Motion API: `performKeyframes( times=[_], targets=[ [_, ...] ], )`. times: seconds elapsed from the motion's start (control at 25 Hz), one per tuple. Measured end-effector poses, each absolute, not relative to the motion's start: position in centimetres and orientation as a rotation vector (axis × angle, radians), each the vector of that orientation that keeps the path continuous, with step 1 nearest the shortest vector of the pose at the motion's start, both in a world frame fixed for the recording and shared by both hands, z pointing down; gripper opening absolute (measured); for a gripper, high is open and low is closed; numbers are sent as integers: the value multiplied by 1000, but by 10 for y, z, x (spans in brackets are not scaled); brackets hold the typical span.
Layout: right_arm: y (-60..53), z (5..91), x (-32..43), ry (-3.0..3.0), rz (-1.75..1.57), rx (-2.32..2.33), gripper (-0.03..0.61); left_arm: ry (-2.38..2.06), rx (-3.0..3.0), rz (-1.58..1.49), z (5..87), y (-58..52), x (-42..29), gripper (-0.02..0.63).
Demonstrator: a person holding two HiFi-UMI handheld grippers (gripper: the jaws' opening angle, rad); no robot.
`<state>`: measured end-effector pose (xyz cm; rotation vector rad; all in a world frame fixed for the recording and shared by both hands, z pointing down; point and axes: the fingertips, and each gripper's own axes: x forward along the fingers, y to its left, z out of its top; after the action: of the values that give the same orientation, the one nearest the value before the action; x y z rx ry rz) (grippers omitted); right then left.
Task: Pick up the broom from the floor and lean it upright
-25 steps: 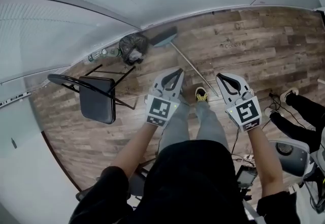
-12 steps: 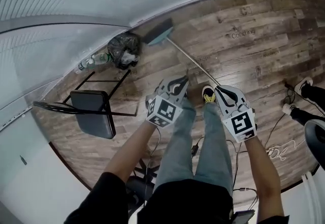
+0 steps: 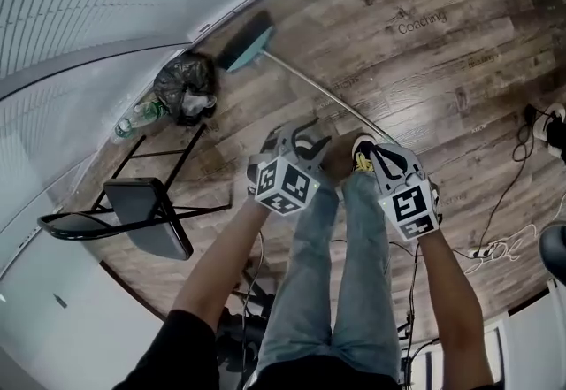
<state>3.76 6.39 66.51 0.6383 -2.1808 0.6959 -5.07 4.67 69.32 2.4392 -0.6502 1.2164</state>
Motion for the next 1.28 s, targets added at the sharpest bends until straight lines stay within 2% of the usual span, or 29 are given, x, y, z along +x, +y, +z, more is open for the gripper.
performKeyframes(
  times=[0.56,1.28],
  targets=[
    [87,825,54,-2094,826,678,20,-541,2365,1354,890,69,-33,180],
    [114,968,78,-2007,910,761,20,-363,2365,1524,1053,75,-25,196]
  ],
)
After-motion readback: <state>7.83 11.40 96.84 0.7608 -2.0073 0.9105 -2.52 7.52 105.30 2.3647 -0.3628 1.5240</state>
